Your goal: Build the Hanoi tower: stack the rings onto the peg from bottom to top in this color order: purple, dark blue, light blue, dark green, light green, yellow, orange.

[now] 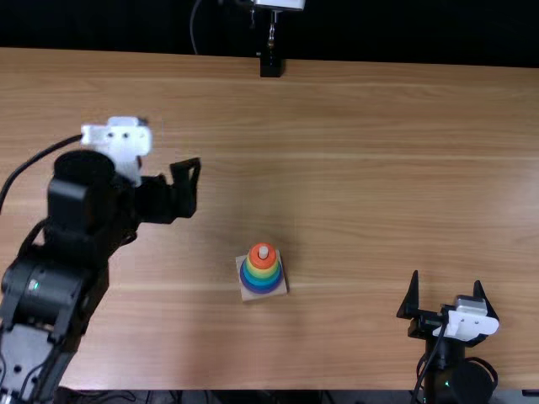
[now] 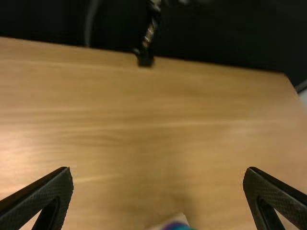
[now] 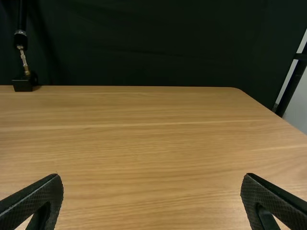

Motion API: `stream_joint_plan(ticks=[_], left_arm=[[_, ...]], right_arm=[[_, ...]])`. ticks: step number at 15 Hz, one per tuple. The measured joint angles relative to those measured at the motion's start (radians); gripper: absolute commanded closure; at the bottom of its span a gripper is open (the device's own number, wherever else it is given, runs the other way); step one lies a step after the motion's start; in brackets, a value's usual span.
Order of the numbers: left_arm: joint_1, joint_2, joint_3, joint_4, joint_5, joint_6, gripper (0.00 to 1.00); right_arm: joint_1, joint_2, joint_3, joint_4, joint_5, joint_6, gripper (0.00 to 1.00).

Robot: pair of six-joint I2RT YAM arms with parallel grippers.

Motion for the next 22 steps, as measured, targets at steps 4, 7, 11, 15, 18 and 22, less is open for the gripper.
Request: stream_joint_plan(ticks=[4, 7, 11, 15, 18, 22], left_arm=[[0.171, -0.438, -0.554, 0.221, -0.005, 0.000, 0.00], [0.171, -0.770, -0.875, 0.333, -0.018, 0.013, 0.00], [0.167, -1.057, -1.079, 0.330, -0.088, 0.173, 0.00], [0.156, -1.160, -1.188, 0.327, -0.095, 0.250, 0.00], [0.147, -1.188, -1.211, 0.352, -0.099, 0.262, 0.00], [0.147, -1.189, -1.224, 0.389, -0.104, 0.273, 0.00]], right_arm=[[0.000, 0.000, 0.000, 0.000, 0.000, 0.000, 0.00], [0.000, 0.000, 0.000, 0.000, 0.000, 0.000, 0.00], [0.000, 0.000, 0.000, 0.000, -0.002, 0.000, 0.00], [0.000, 0.000, 0.000, 0.000, -0.003, 0.000, 0.00], [0.000, 0.000, 0.000, 0.000, -0.003, 0.000, 0.00], [0.000, 0.000, 0.000, 0.000, -0.003, 0.000, 0.00]])
